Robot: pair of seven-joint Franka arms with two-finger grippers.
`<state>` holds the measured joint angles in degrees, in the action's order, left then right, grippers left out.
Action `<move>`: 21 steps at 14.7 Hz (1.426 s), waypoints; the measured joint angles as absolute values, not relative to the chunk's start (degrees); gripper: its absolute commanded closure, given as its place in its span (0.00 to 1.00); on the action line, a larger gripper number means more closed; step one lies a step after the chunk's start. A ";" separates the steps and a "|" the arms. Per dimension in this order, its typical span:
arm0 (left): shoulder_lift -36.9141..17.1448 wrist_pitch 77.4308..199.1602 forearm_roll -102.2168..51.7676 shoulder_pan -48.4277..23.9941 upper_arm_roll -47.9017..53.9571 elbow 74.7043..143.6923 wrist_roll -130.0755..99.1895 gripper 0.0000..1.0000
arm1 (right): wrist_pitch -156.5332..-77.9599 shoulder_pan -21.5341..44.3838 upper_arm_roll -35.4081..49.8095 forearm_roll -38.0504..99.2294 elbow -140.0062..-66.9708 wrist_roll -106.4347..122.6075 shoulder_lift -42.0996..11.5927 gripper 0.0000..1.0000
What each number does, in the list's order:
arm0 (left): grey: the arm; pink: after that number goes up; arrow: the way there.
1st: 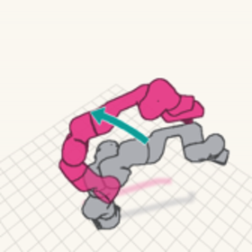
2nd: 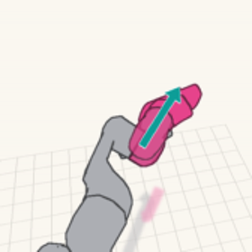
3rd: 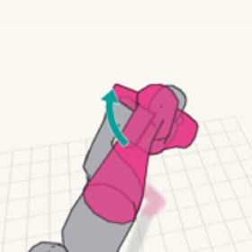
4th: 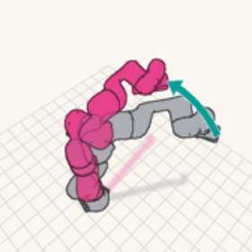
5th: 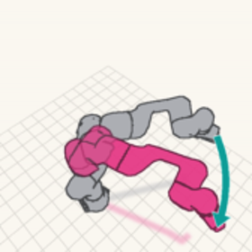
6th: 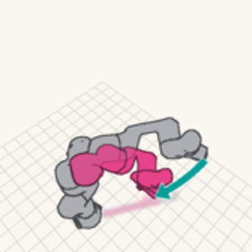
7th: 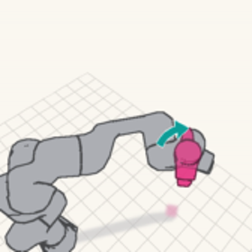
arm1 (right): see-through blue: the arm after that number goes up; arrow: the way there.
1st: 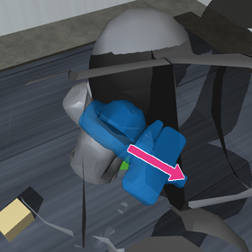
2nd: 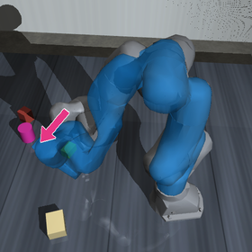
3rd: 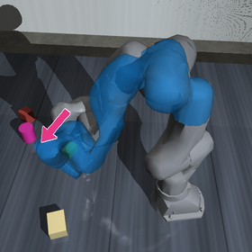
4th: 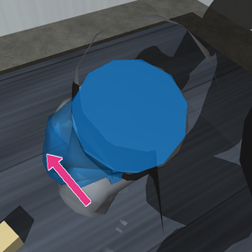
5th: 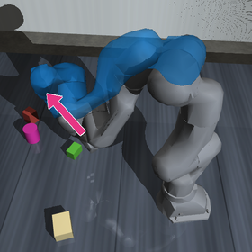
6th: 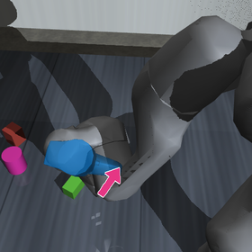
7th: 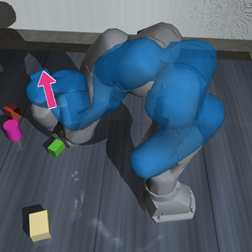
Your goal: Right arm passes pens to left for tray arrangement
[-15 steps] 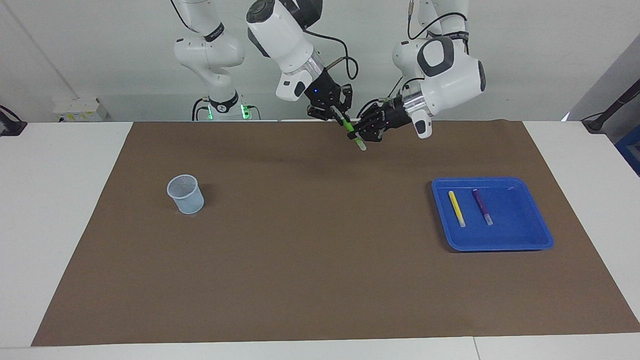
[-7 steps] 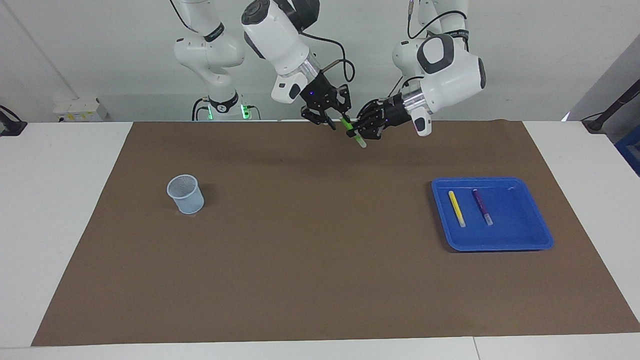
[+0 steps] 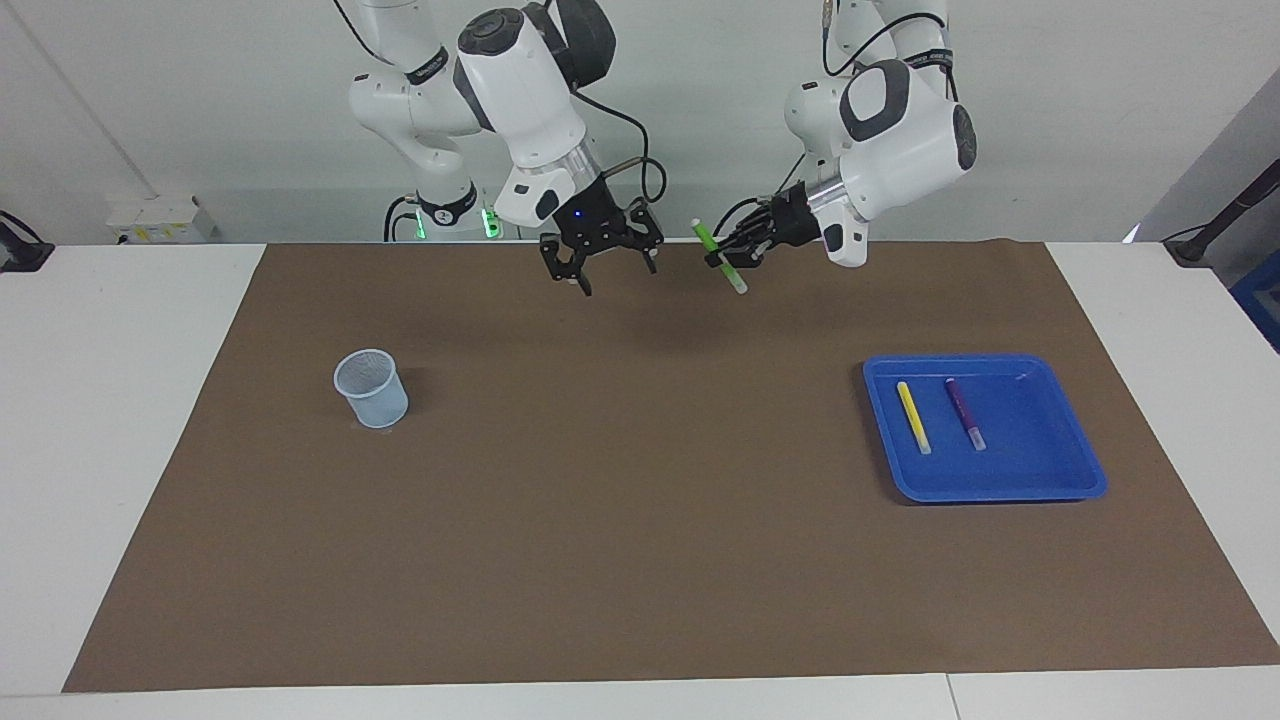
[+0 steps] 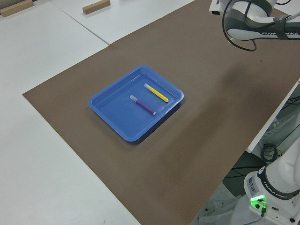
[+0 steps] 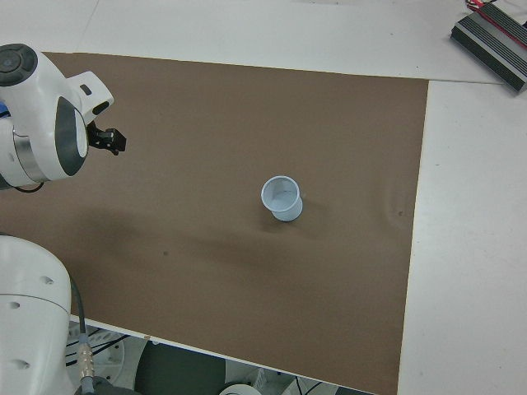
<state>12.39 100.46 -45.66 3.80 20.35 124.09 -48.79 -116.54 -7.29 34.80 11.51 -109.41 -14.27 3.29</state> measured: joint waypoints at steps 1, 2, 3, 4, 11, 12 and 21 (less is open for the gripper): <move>12.39 97.95 -42.16 5.32 20.12 123.71 -43.47 1.00 | -114.22 -8.03 34.72 8.74 -109.09 -12.80 3.31 0.00; 12.39 95.44 -38.42 7.10 19.97 123.12 -38.16 1.00 | -111.74 -9.18 34.67 6.94 -108.40 -11.49 3.35 0.00; 12.39 93.11 -34.55 8.98 19.82 122.39 -32.66 1.00 | -109.13 -10.80 34.58 6.19 -107.39 -10.05 3.41 0.00; 12.39 91.23 -30.72 10.76 19.70 121.66 -27.53 1.00 | -106.45 -12.75 34.49 5.87 -106.15 -8.34 3.45 0.00; 12.31 89.93 -8.47 21.95 19.43 118.85 4.82 1.00 | -89.15 -9.78 20.97 2.23 -97.44 -1.45 3.85 0.00; 12.22 91.18 -6.36 23.81 19.41 118.68 8.97 1.00 | -88.77 -9.14 19.87 2.17 -97.74 -1.45 3.93 0.00; 5.80 105.19 2.79 32.28 19.27 118.69 24.10 1.00 | -91.63 -6.28 14.16 -5.81 -96.83 1.77 3.16 0.00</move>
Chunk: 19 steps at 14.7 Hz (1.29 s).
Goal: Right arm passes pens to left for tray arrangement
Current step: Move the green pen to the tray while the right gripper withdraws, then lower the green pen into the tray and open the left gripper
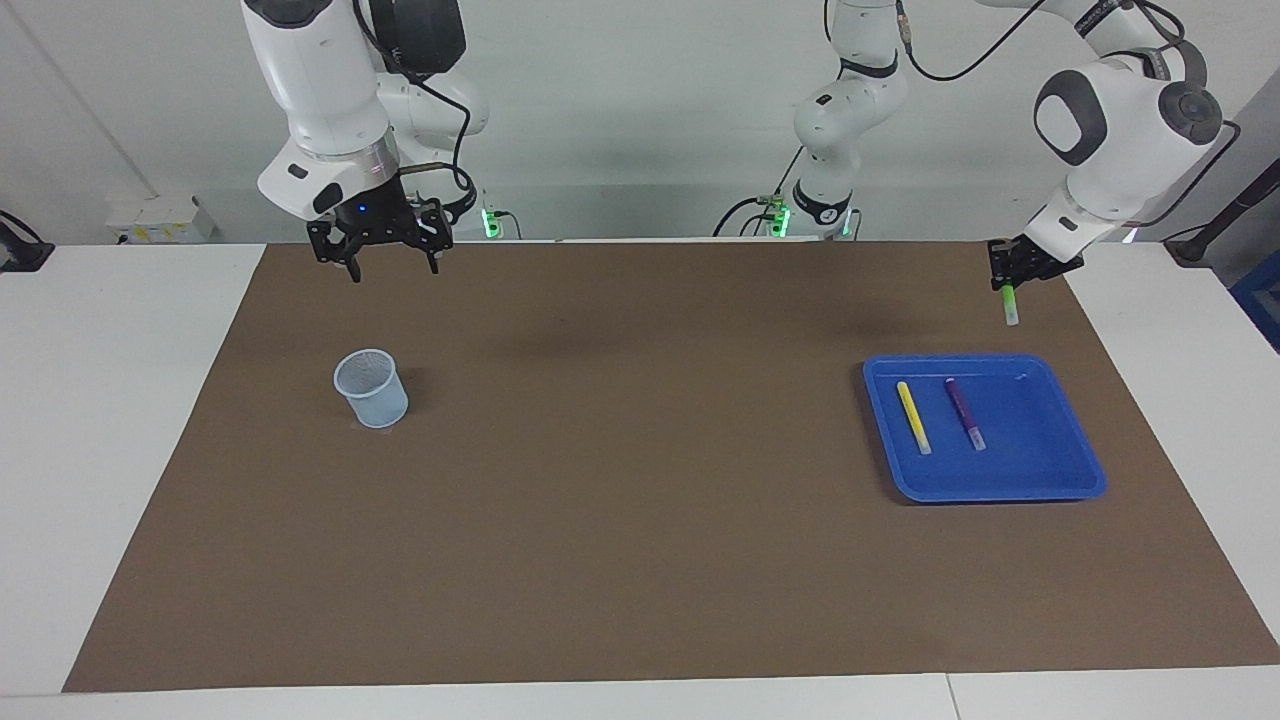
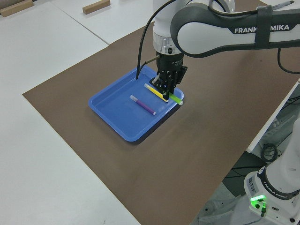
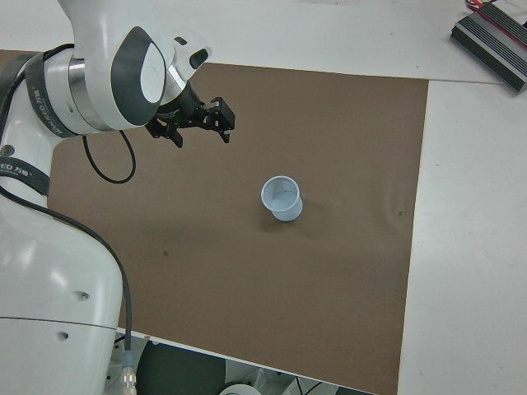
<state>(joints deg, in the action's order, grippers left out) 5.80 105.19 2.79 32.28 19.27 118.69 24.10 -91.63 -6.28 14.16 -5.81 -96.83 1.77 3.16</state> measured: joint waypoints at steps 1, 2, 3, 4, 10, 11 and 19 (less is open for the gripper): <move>4.05 107.60 3.42 32.67 19.26 118.70 24.16 1.00 | -91.63 -6.25 12.32 -5.86 -96.43 3.53 2.89 0.00; 2.38 109.99 4.17 32.96 19.23 118.71 24.18 1.00 | -91.53 -6.30 10.90 -5.87 -95.65 5.08 2.53 0.00; 0.80 112.23 4.70 33.22 19.23 118.71 24.18 1.00 | -91.17 -6.33 10.16 -5.87 -94.63 5.89 2.05 0.00; -0.66 114.08 4.94 33.43 19.21 118.70 24.18 1.00 | -90.68 -6.32 9.98 -5.88 -93.58 6.09 1.60 0.00; -6.39 121.35 5.03 34.00 19.32 118.70 17.67 1.00 | -89.62 -6.13 8.10 -5.88 -93.32 6.09 1.42 0.00; -7.31 122.71 5.03 34.00 19.31 118.73 16.75 1.00 | -89.61 -6.10 7.71 -5.82 -93.34 6.09 1.42 0.00; -15.24 133.32 5.47 33.98 19.42 118.84 12.11 1.00 | -89.62 -5.88 2.37 -1.08 -93.04 6.09 1.56 0.00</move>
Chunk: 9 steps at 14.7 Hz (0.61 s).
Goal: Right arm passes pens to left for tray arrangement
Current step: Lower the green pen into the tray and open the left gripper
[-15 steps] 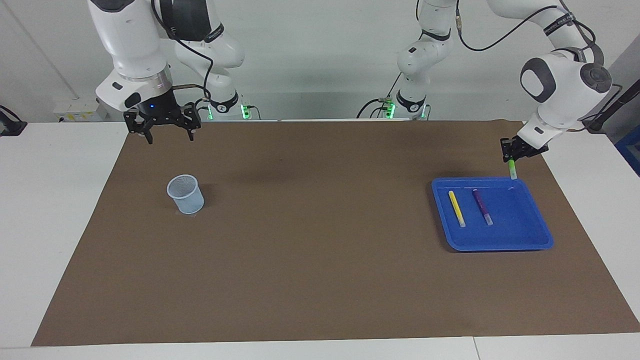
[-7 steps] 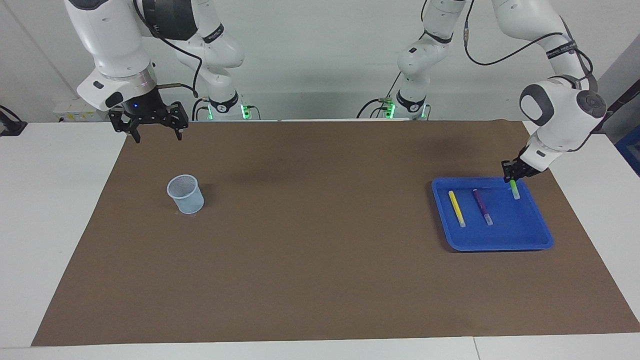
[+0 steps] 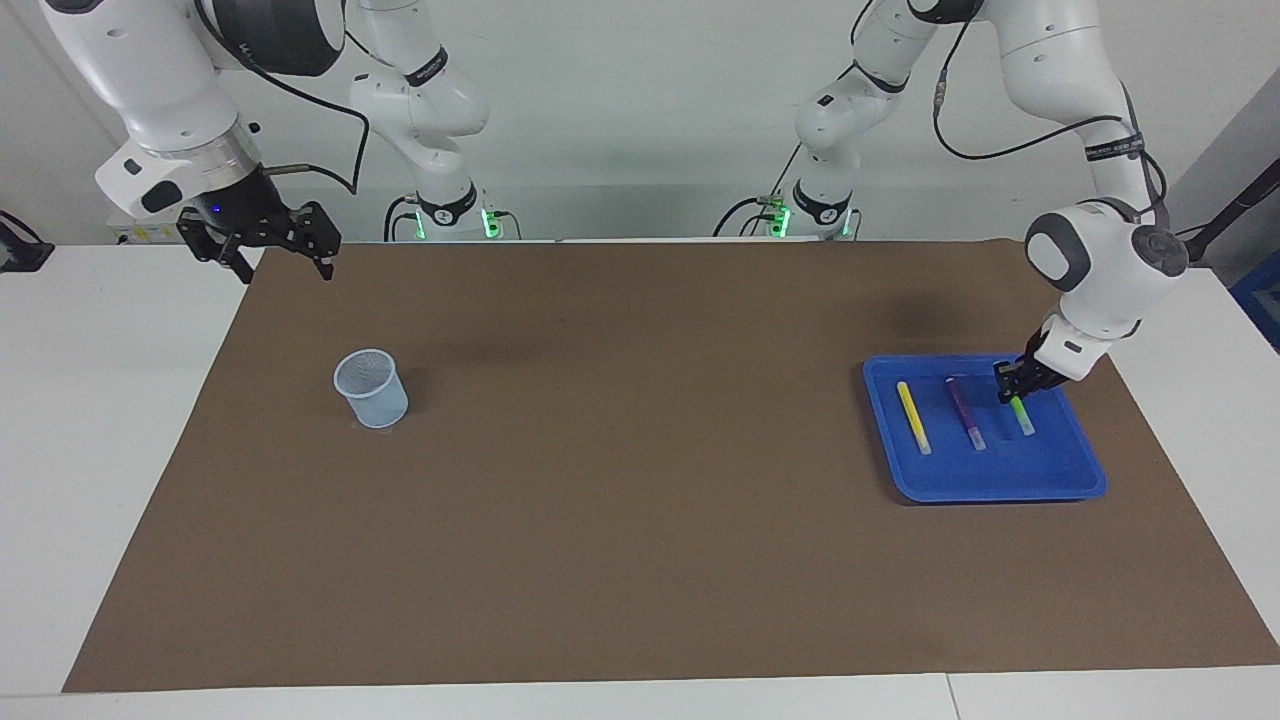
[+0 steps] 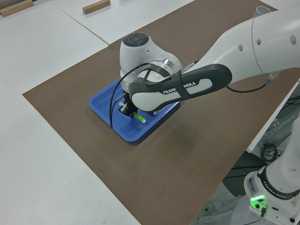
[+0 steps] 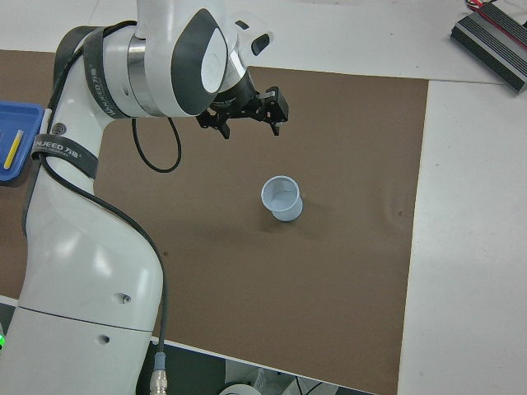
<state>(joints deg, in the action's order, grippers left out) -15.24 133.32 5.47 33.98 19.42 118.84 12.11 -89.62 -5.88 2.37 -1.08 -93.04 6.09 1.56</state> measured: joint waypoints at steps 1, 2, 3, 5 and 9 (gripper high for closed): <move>-15.67 133.77 5.54 33.98 19.42 118.83 12.00 1.00 | -89.62 -5.74 2.37 -1.08 -93.04 6.08 1.56 0.00; -15.96 134.40 5.63 33.98 19.43 118.83 11.95 1.00 | -89.62 -5.66 2.37 -1.08 -93.03 6.06 1.57 0.00; -16.15 134.93 6.00 33.98 19.43 118.83 11.93 1.00 | -89.62 -5.64 2.37 -1.07 -93.03 6.06 1.60 0.00; -16.34 135.44 7.65 33.98 19.43 118.82 11.69 0.86 | -89.62 -5.64 2.36 -0.99 -93.02 5.83 1.64 0.00; -16.36 135.60 8.28 33.95 19.57 118.81 11.64 0.00 | -89.62 -5.53 2.37 -0.97 -93.01 3.17 1.65 0.00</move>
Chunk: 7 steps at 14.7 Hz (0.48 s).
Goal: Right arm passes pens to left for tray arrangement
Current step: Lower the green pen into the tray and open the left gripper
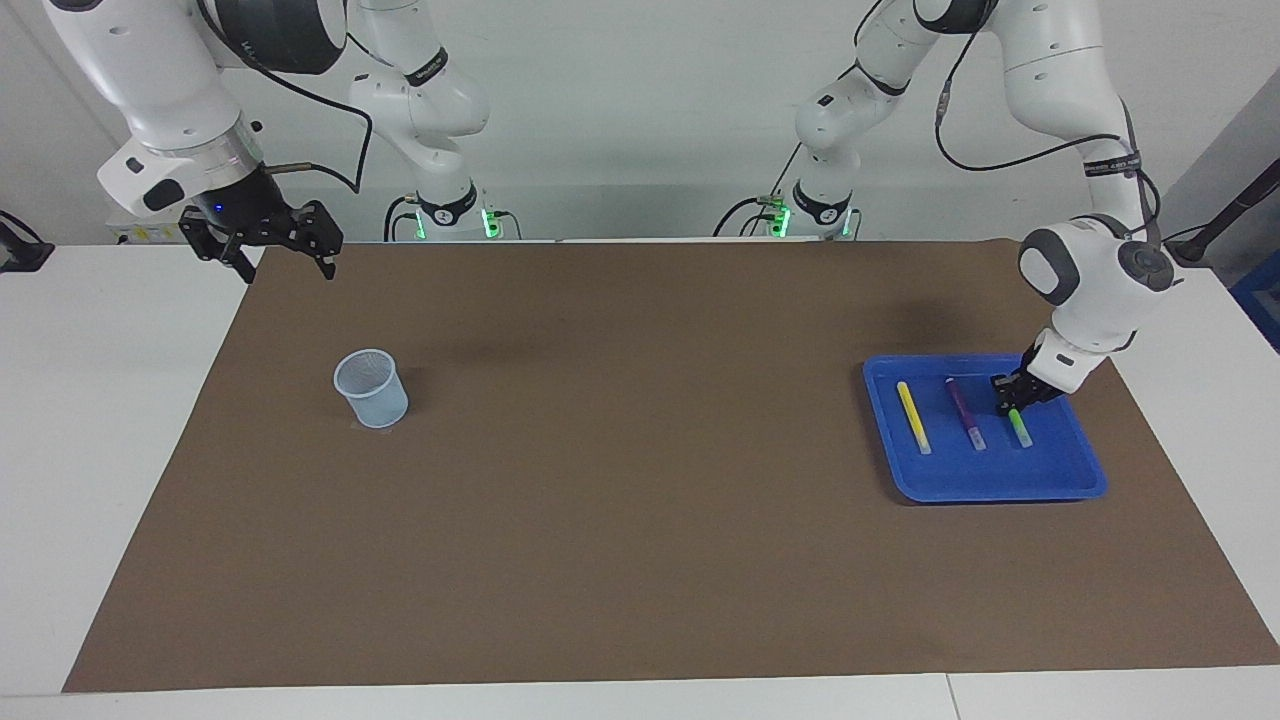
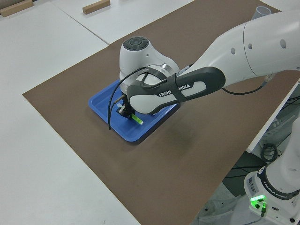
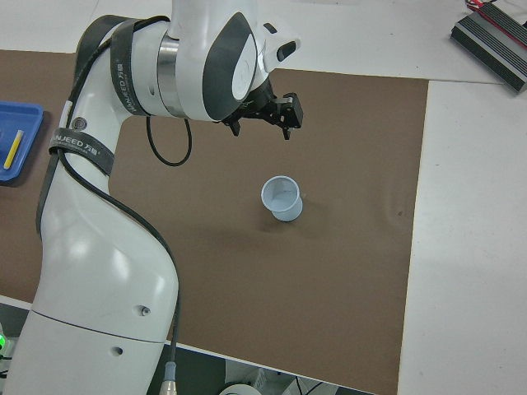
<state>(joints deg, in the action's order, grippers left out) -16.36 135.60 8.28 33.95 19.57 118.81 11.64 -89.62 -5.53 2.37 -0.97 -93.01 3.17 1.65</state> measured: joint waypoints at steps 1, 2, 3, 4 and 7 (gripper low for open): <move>-16.36 135.62 8.29 33.95 19.58 118.80 11.63 0.00 | -89.62 -5.40 2.38 -0.96 -93.01 2.95 1.65 0.00; -16.36 135.63 8.29 33.95 19.58 118.77 11.63 0.00 | -89.63 -5.33 2.38 -0.96 -93.01 2.93 1.65 0.00; -16.36 135.64 8.29 33.95 19.58 118.73 11.63 0.00 | -89.63 -5.33 2.37 -0.97 -93.01 2.94 1.65 0.00; -16.36 135.64 8.30 33.95 19.58 118.66 11.62 0.00 | -89.66 -5.33 2.35 -0.97 -93.00 3.37 1.65 0.00; -16.36 135.19 8.30 33.95 19.60 117.81 11.56 0.00 | -89.70 -5.37 1.97 -0.97 -92.92 5.33 1.66 0.00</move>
